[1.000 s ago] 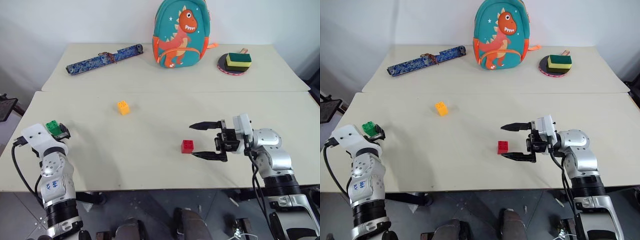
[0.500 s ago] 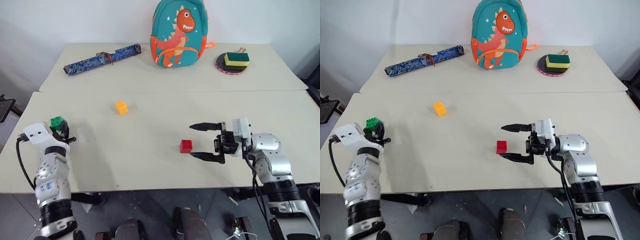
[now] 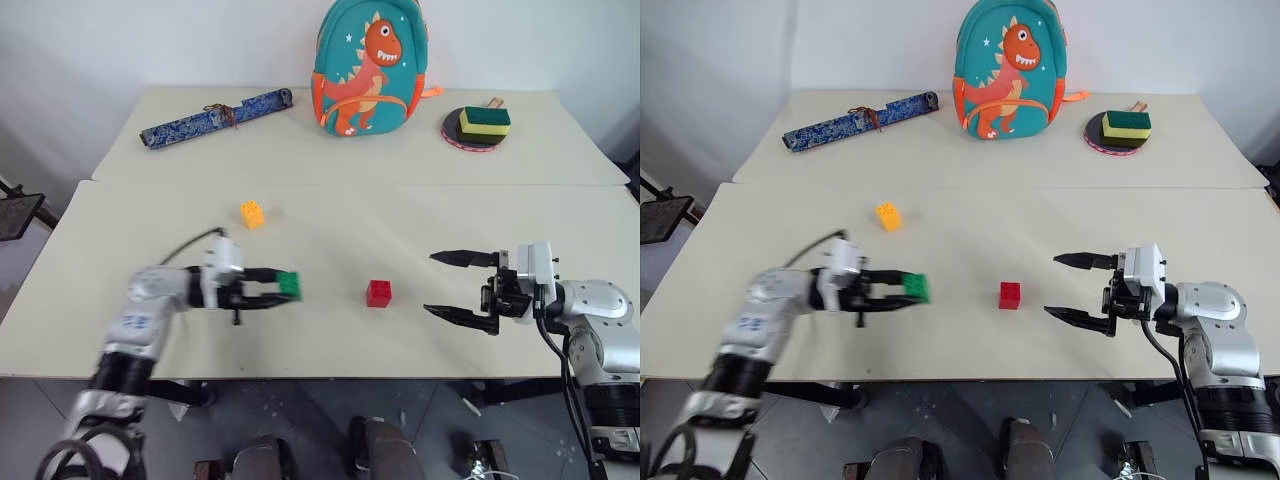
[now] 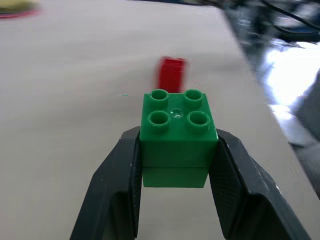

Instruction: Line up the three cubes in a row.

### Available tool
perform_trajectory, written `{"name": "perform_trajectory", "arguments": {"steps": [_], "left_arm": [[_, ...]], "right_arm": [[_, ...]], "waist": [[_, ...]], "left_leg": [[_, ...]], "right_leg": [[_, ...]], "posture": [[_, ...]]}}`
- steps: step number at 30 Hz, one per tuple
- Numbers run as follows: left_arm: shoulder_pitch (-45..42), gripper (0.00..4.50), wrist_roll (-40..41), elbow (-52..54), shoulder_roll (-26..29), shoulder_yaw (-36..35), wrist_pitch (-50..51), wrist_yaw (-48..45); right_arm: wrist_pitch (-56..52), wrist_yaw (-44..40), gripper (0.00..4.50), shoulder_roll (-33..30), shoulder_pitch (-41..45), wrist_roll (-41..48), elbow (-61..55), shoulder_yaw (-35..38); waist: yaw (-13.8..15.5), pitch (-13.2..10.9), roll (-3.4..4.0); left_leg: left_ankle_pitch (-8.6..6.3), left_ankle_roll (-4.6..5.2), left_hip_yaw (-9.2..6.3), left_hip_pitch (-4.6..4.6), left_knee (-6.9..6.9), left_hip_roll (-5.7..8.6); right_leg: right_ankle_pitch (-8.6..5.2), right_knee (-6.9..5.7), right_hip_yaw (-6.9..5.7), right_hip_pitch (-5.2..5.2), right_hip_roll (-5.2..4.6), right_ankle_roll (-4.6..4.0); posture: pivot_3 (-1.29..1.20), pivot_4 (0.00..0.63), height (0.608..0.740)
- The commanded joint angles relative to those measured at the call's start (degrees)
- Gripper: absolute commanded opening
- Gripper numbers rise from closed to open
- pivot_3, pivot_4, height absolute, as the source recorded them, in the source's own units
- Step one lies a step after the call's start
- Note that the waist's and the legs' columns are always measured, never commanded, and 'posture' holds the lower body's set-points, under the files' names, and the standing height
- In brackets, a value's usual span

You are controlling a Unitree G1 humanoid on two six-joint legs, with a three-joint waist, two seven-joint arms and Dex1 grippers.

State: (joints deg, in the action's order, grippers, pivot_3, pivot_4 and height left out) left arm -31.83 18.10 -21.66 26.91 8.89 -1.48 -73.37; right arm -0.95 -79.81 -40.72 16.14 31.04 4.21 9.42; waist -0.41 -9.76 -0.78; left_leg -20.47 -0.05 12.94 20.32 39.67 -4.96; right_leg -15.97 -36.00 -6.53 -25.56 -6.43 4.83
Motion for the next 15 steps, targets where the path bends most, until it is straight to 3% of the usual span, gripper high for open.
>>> {"name": "perform_trajectory", "arguments": {"steps": [1,8,11,15], "left_arm": [[-4.82,1.48,-4.27,-8.44,-1.72,1.13,-7.3,-0.8],[-9.47,1.48,-6.38,-17.25,-5.61,0.62,-9.34,0.12],[-8.85,2.52,-2.7,-13.34,-5.05,-0.7,-5.87,-4.12],[-8.08,3.77,0.45,-8.27,-1.94,-6.94,-7.07,-1.48]], "right_arm": [[-2.75,0.78,4.5,-1.53,-3.45,2.25,-5.06,1.81],[-3.58,3.17,4.5,-1.28,-8.02,2.72,-9.19,2.59],[-3.71,3.8,4.5,-1.06,-8.45,2.96,-9.57,2.39],[-3.71,3.73,4.5,-0.22,-6.63,2.83,-9.02,0.77]], "waist": [[-0.17,-0.02,-0.03],[-0.31,-0.02,-0.04],[-0.19,-0.03,-0.04],[-0.36,-0.04,-0.07]], "left_leg": [[0.0,0.0,-0.03,0.01,-0.01,-0.01],[-0.06,0.16,-0.56,0.08,0.18,0.04],[-0.08,0.19,-0.6,0.12,0.27,0.04],[-0.07,0.2,-0.67,0.19,0.31,0.02]], "right_leg": [[0.0,0.0,0.0,-0.01,0.0,0.0],[0.04,0.0,-0.04,0.04,-0.1,0.08],[0.04,-0.02,-0.06,0.05,-0.11,0.08],[0.04,-0.03,-0.11,0.04,-0.11,0.08]], "posture": [[0.0,0.15,0.74],[0.0,0.15,0.74],[0.0,0.15,0.74],[0.0,0.15,0.74]]}}
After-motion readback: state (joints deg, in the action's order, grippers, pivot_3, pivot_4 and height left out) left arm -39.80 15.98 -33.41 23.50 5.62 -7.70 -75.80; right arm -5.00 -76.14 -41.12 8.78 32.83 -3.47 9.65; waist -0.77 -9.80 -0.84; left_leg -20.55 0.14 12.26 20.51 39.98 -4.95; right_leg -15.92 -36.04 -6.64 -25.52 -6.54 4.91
